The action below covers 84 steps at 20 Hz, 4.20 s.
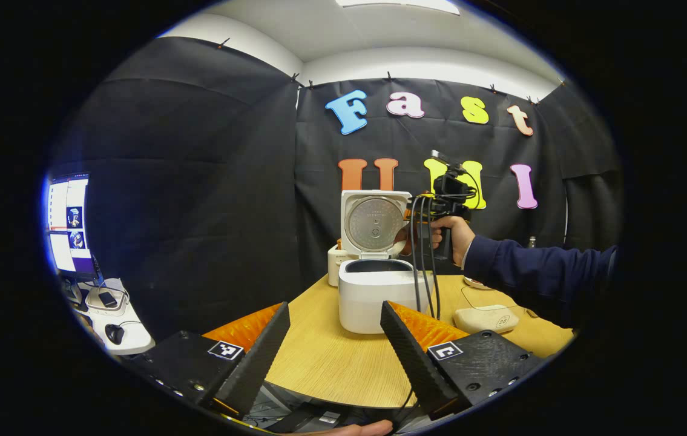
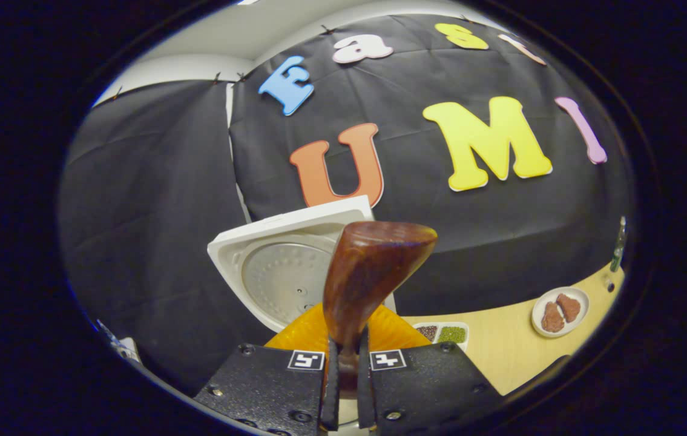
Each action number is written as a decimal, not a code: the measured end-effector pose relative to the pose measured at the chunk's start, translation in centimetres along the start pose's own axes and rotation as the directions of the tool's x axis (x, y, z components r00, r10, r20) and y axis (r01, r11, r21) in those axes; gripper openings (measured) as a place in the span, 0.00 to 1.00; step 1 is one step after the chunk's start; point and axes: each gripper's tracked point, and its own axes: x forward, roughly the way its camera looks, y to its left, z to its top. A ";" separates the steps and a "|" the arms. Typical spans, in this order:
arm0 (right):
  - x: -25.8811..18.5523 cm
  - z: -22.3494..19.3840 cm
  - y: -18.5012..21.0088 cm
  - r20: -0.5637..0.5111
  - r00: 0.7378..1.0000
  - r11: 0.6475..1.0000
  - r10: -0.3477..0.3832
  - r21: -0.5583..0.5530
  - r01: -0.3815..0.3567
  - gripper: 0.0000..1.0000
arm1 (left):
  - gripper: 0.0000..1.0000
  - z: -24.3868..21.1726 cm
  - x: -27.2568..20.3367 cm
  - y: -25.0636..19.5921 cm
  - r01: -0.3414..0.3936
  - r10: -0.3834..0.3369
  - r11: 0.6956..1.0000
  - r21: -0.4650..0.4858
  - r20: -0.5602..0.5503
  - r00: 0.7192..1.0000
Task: Close the left gripper, press the button to open the rice cooker; take a wooden spoon from the chopstick holder with the right hand, scoop a spoonful of rice and pour it into the rice cooker, then put the wooden spoon back into the chopstick holder.
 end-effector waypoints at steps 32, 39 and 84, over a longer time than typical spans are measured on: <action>-11.3 3.5 -2.3 0.096 0.993 0.856 -0.063 -0.506 0.103 0.17 | 0.95 -0.5 2.5 -4.9 0.062 -0.063 0.997 -0.043 -0.034 0.997; -21.8 6.8 -10.6 0.135 0.977 0.921 -0.167 -0.332 0.203 0.14 | 0.95 0.7 4.6 -8.5 0.112 -0.112 0.993 -0.042 -0.007 0.994; -40.9 -6.0 -44.5 0.011 0.820 0.819 -0.572 0.057 0.570 1.00 | 0.94 12.3 17.9 -18.2 0.272 -0.267 0.962 -0.028 0.124 0.956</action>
